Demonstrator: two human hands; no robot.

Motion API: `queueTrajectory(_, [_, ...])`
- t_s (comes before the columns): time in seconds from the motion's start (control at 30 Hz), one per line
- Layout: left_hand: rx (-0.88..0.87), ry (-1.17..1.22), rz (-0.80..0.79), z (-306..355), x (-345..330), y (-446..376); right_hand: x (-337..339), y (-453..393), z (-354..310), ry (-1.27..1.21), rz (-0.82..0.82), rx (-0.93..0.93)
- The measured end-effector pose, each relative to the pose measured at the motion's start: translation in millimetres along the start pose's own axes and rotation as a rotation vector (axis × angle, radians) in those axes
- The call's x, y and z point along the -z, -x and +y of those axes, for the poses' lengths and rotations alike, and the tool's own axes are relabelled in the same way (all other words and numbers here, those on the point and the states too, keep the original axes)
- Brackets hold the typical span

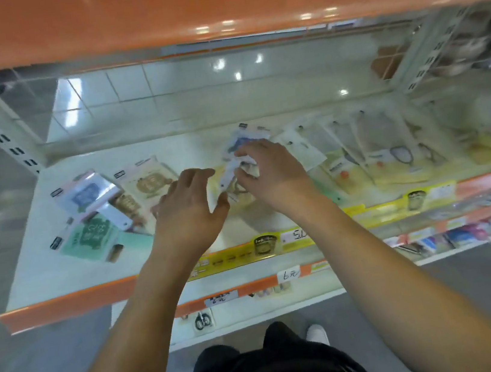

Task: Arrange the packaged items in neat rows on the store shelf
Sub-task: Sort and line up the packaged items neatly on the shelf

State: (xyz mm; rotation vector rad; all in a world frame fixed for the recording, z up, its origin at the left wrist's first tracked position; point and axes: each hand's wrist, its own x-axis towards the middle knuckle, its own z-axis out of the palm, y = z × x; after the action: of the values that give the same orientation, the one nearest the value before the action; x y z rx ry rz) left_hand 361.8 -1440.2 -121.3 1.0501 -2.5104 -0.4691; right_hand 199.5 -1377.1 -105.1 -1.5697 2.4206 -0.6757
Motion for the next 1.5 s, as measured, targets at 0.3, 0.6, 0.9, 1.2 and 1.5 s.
queueTrajectory(0.3, [-0.053, 0.017, -0.103, 117.9, -54.1, -21.3, 57.3, 34.9, 119.6, -0.009, 0.076, -0.148])
queueTrajectory(0.6, [-0.033, -0.005, -0.149, 194.5, -102.1, -28.4, 82.0, 56.9, 212.7, 0.009, 0.083, -0.192])
queueTrajectory(0.9, [-0.029, 0.017, -0.121, 212.8, -115.3, -32.8, 91.5, 50.3, 240.7, 0.047, 0.184, -0.274])
queueTrajectory(1.2, [-0.055, 0.094, -0.144, 189.2, -105.9, -55.3, 96.4, 3.1, 240.7, 0.126, -0.050, -0.538])
queueTrajectory(1.5, [-0.102, 0.116, -0.208, 166.7, -108.9, -70.7, 89.2, -8.6, 233.2, 0.197, -0.123, -0.574])
